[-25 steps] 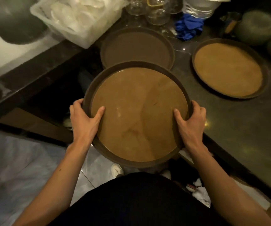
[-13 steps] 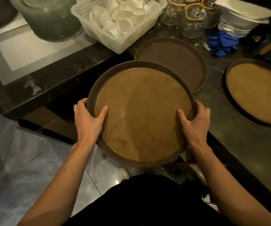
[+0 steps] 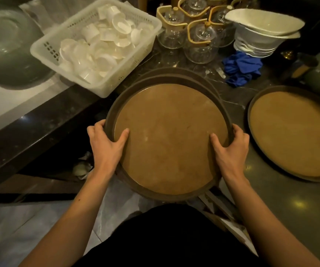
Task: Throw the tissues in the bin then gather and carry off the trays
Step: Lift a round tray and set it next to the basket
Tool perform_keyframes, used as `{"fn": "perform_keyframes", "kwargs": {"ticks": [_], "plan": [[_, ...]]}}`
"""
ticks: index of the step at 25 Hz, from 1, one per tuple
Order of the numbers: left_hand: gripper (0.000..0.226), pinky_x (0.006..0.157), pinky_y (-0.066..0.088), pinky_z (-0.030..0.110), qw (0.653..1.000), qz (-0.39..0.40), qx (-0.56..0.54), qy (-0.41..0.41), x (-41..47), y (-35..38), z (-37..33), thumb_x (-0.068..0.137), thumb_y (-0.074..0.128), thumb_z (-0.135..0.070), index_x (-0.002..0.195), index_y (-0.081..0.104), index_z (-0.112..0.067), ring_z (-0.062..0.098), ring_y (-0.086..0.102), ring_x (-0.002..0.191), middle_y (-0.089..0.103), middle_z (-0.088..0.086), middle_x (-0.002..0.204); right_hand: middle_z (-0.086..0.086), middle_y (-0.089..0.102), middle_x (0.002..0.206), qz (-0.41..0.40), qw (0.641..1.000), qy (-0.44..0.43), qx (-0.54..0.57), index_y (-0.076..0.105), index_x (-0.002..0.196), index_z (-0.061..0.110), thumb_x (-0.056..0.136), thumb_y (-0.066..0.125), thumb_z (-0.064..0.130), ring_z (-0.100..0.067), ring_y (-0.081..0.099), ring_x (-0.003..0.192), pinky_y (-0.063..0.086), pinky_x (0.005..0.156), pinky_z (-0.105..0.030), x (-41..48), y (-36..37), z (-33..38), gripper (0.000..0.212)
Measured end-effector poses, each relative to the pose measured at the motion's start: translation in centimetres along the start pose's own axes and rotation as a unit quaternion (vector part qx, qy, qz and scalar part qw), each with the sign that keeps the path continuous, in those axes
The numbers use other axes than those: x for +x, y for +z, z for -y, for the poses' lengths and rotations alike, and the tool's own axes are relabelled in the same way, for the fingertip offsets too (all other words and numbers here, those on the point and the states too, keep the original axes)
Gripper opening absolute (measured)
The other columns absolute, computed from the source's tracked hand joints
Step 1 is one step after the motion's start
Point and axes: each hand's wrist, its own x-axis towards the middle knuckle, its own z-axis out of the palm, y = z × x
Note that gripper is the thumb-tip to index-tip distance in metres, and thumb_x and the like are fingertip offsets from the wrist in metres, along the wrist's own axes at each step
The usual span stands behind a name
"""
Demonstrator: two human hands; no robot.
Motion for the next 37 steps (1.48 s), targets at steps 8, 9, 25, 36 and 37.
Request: {"fn": "perform_keyframes", "kwargs": {"ticks": [8, 9, 25, 36, 37], "plan": [[0.075, 0.104, 0.036, 0.03, 0.999, 0.031, 0.01, -0.019, 4.5, 5.2, -2.0, 0.079, 0.075, -0.042, 0.139, 0.044, -0.009, 0.02, 0.042, 0.117, 0.037, 0.013, 0.128, -0.011, 0.043, 0.128, 0.028, 0.999, 0.038, -0.01, 0.041, 0.14, 0.01, 0.084, 0.071, 0.038, -0.021, 0.046, 0.117, 0.037, 0.098, -0.03, 6.9, 1.9, -0.7, 0.07], [0.075, 0.105, 0.037, 0.032, 0.999, 0.037, 0.012, -0.02, 5.2, 5.8, -2.0, 0.079, 0.075, -0.042, 0.139, 0.044, -0.009, 0.024, 0.042, 0.119, 0.037, 0.013, 0.128, -0.011, 0.043, 0.128, 0.028, 0.999, 0.043, -0.013, 0.041, 0.14, 0.01, 0.084, 0.071, 0.038, -0.02, 0.046, 0.116, 0.037, 0.098, -0.03, 7.3, 2.2, -0.7, 0.069], [0.072, 0.101, 0.038, 0.039, 0.997, 0.08, 0.005, -0.009, 12.1, 9.5, -0.9, 0.078, 0.079, -0.034, 0.134, 0.049, -0.001, 0.038, 0.042, 0.118, 0.039, 0.024, 0.125, -0.012, 0.041, 0.13, 0.019, 0.994, 0.079, -0.068, 0.039, 0.142, 0.01, 0.084, 0.071, 0.041, -0.025, 0.044, 0.122, 0.041, 0.103, -0.043, 11.5, 6.6, -0.4, 0.073], [0.073, 0.099, 0.033, 0.031, 0.996, 0.086, 0.009, 0.003, 12.2, 10.0, -0.4, 0.078, 0.078, -0.035, 0.135, 0.047, -0.002, 0.037, 0.038, 0.12, 0.038, 0.024, 0.127, -0.012, 0.039, 0.124, 0.009, 0.994, 0.06, -0.086, 0.038, 0.144, 0.011, 0.085, 0.07, 0.043, -0.021, 0.038, 0.115, 0.036, 0.097, -0.034, 11.4, 6.9, -1.5, 0.074], [0.073, 0.099, 0.033, 0.031, 0.996, 0.087, 0.012, 0.003, 12.2, 10.0, -0.4, 0.078, 0.078, -0.036, 0.135, 0.047, -0.003, 0.037, 0.038, 0.12, 0.038, 0.024, 0.127, -0.012, 0.038, 0.125, 0.009, 0.994, 0.057, -0.089, 0.038, 0.143, 0.011, 0.085, 0.07, 0.043, -0.02, 0.036, 0.114, 0.036, 0.097, -0.034, 11.4, 6.9, -1.6, 0.074]]}}
